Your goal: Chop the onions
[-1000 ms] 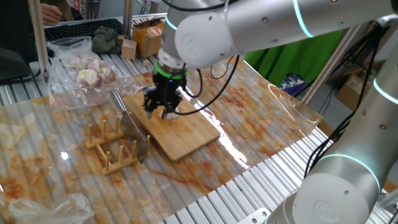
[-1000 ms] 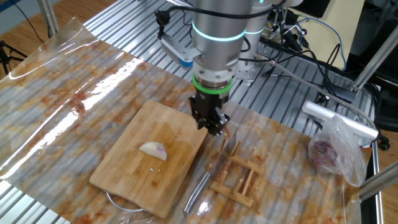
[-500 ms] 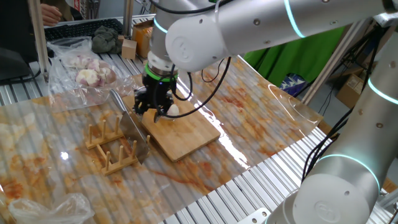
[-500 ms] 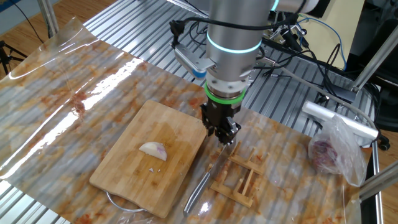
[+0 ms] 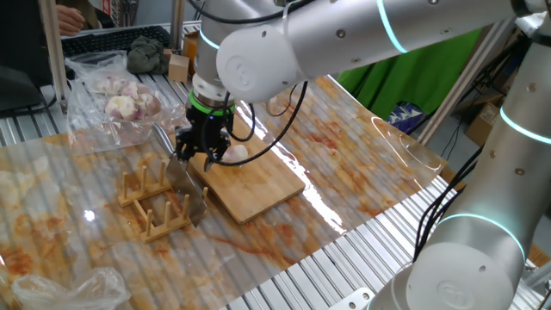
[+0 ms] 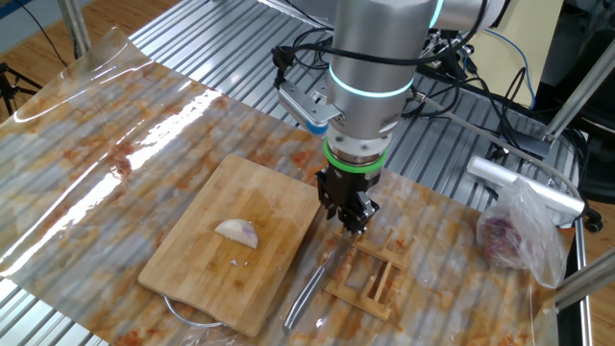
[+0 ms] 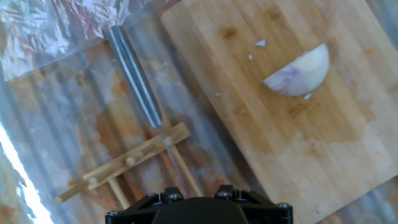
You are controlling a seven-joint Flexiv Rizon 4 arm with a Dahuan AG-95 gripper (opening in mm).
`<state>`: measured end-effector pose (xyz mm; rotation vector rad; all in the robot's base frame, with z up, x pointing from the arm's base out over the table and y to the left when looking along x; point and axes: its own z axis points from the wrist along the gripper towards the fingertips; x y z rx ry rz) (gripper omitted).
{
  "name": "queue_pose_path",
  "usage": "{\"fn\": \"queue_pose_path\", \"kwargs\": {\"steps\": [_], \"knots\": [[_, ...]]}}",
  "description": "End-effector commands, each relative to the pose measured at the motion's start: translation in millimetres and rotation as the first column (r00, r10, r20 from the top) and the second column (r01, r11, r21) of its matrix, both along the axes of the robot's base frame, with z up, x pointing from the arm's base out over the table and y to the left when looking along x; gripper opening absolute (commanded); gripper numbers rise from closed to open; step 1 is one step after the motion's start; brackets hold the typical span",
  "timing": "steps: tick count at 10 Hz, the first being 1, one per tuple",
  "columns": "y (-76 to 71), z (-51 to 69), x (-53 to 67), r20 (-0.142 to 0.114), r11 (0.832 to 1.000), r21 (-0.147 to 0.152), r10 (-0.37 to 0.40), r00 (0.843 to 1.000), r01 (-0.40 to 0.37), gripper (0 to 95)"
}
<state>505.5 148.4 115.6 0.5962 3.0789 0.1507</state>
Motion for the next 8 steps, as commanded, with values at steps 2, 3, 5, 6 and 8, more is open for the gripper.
{"fn": "queue_pose_path", "kwargs": {"steps": [2, 3, 5, 6, 8], "knots": [[0.2, -1.0, 1.5, 0.0, 1.0, -0.005, -0.014, 1.0, 0.014, 38.0], [0.1, -1.0, 1.6, -0.001, 1.0, -0.009, -0.027, 1.0, 0.027, 38.0], [0.2, -1.2, 1.0, -0.008, 0.999, -0.011, -0.039, 0.999, 0.039, 38.0], [0.2, -1.2, 1.0, -0.016, 0.999, -0.012, -0.034, 0.999, 0.033, 38.0], [0.2, -1.2, 1.0, -0.015, 1.0, -0.018, -0.027, 1.0, 0.026, 38.0]]}}
